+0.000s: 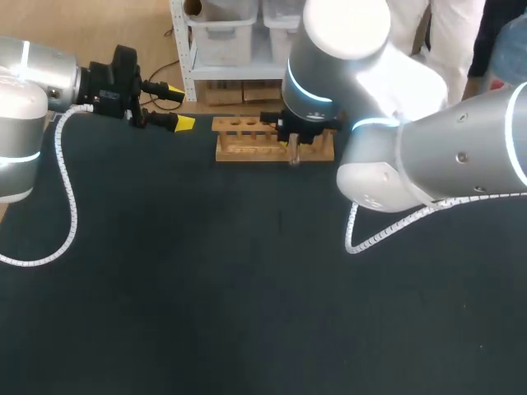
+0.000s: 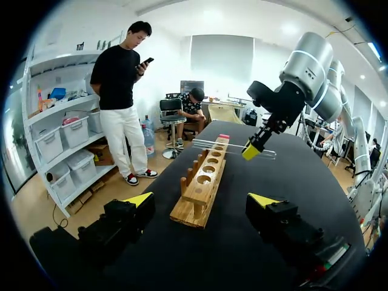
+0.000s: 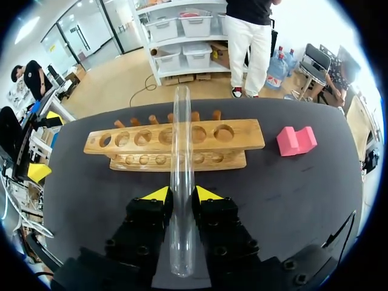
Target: Grasp the test tube, adjust it, and insert it.
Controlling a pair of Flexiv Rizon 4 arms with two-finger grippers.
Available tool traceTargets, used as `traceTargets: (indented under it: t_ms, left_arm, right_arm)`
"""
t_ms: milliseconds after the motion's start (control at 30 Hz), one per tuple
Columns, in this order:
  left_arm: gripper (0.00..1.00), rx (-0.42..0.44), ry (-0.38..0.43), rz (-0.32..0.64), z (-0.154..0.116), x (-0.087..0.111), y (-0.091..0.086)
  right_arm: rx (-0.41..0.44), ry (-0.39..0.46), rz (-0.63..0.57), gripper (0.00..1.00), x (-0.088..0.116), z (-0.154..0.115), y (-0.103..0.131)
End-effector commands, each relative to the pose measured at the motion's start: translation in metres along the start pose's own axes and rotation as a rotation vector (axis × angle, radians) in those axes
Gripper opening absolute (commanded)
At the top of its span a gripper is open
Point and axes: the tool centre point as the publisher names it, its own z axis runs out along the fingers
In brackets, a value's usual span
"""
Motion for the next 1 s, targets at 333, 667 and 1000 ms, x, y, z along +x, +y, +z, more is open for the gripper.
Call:
traceTargets:
  t_ms: [333, 667, 1000]
  left_arm:
    - [1.0, 0.001, 0.0, 0.0, 0.0, 0.0, 0.001]
    - [1.0, 0.001, 0.0, 0.0, 0.0, 0.0, 0.001]
    - [1.0, 0.001, 0.0, 0.0, 0.0, 0.0, 0.001]
  right_arm:
    - [-0.019, 0.034, 0.0, 0.0, 0.005, 0.008, -0.002]
    - [-0.031, 0.06, -0.005, 0.0, 0.008, 0.013, -0.001]
    - [-0.044, 0.086, -0.01, 0.0, 0.01, 0.019, 0.001]
